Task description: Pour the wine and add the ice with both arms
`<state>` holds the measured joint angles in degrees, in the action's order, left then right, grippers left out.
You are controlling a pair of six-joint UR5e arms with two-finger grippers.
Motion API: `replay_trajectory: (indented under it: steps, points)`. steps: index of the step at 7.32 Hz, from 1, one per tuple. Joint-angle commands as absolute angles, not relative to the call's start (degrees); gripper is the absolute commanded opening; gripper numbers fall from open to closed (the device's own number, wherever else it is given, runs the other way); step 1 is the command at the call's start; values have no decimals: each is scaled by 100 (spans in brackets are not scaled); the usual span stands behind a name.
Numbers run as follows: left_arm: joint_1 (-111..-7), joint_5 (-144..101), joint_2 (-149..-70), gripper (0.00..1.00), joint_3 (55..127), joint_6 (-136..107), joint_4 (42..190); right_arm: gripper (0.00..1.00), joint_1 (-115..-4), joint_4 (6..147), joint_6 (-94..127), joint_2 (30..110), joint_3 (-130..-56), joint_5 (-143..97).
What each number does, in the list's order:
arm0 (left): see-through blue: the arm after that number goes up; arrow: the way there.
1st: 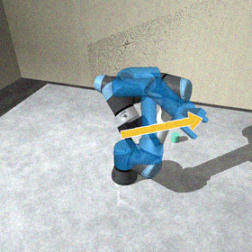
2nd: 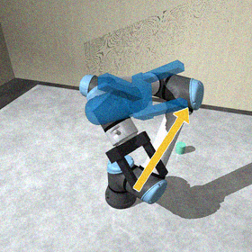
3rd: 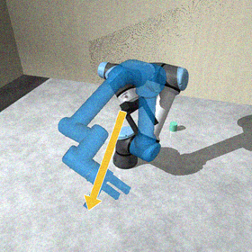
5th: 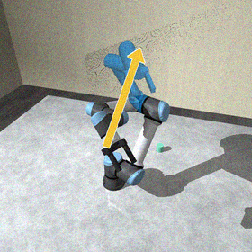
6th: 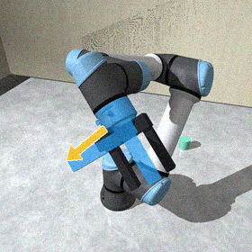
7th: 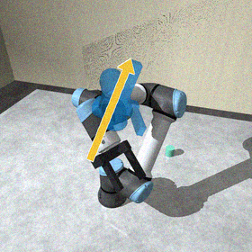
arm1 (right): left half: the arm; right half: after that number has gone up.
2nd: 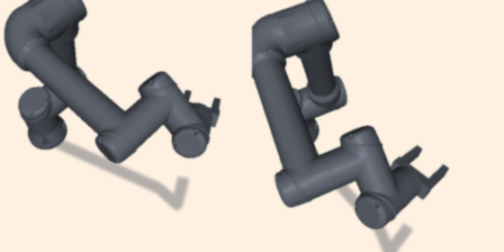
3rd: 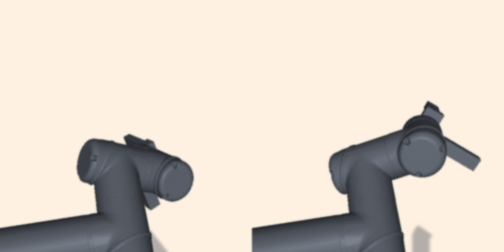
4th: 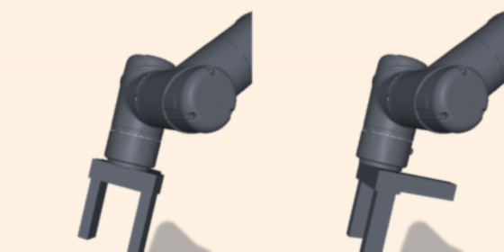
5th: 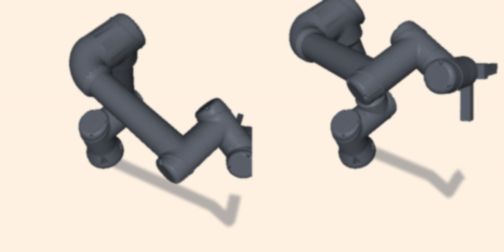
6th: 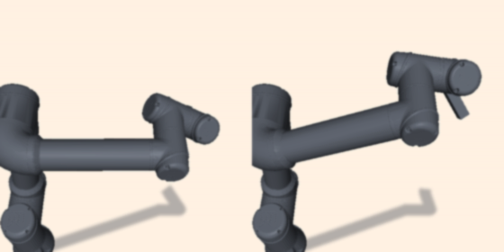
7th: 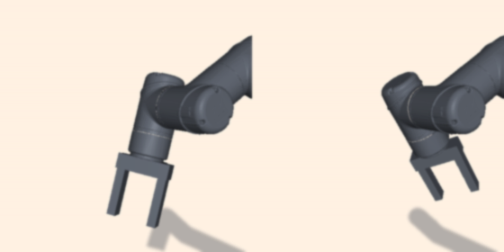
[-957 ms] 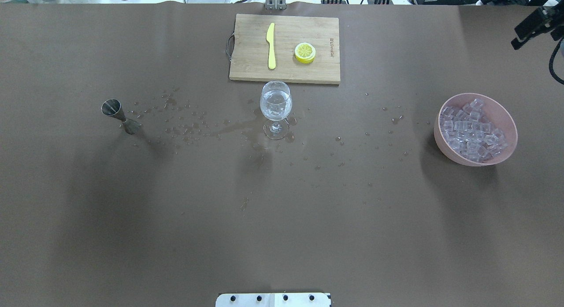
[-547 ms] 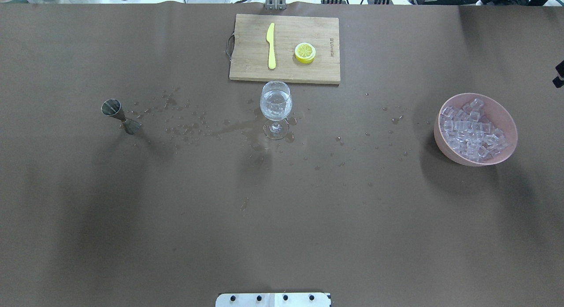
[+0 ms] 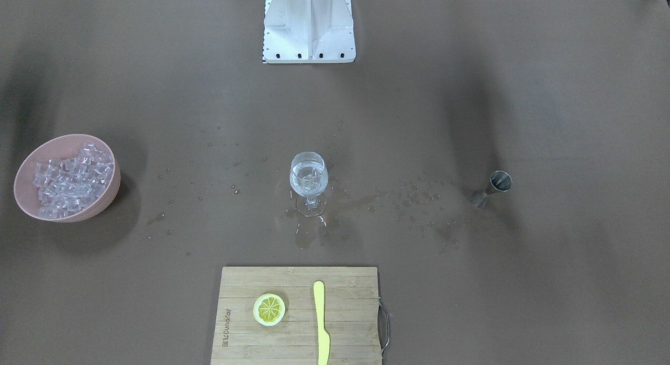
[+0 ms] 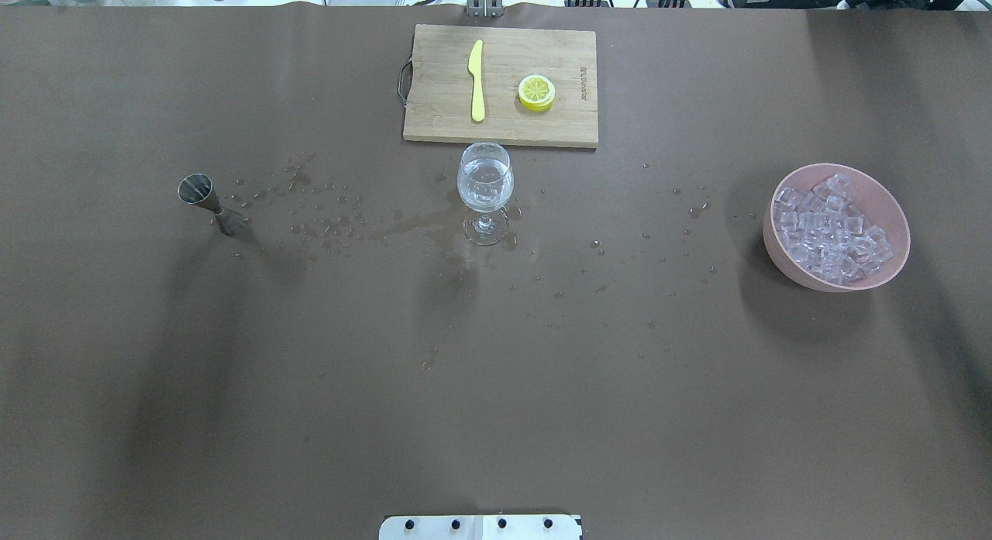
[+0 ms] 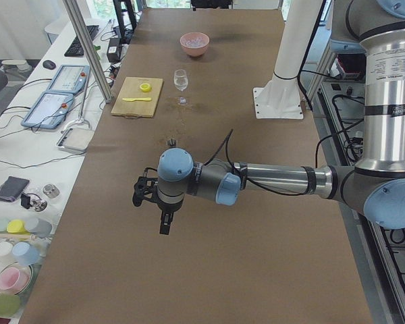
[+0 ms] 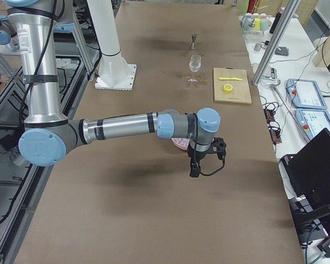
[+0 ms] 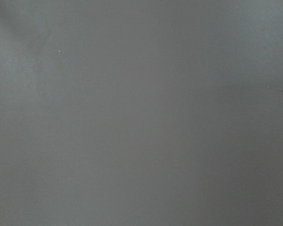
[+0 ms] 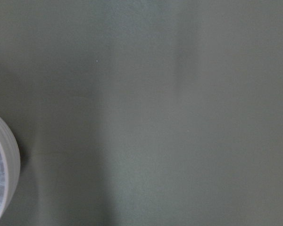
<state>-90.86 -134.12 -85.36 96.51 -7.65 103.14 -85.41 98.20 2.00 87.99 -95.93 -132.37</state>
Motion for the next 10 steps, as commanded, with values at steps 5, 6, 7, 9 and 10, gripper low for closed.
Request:
replay_trajectory:
  steps: [5,6,7,9,10]
  points:
    - [-9088,-13421,-8429,98,9659,-765,10318,100,-8780,9774,193,8877,-9607,-13421]
    - [-9079,-13403,-8429,98,9642,-765,10318,100,-8780,9773,176,8877,-9615,-13421]
    - [-9079,-13395,-8455,98,9642,-765,10310,100,-8780,9773,158,8877,-9598,-13430]
    - [-9079,-13386,-8481,98,9633,-765,10310,100,-8789,9773,150,8886,-9606,-13447]
    - [-9070,-13386,-8481,98,9633,-773,10310,100,-8789,9773,132,8886,-9615,-13447]
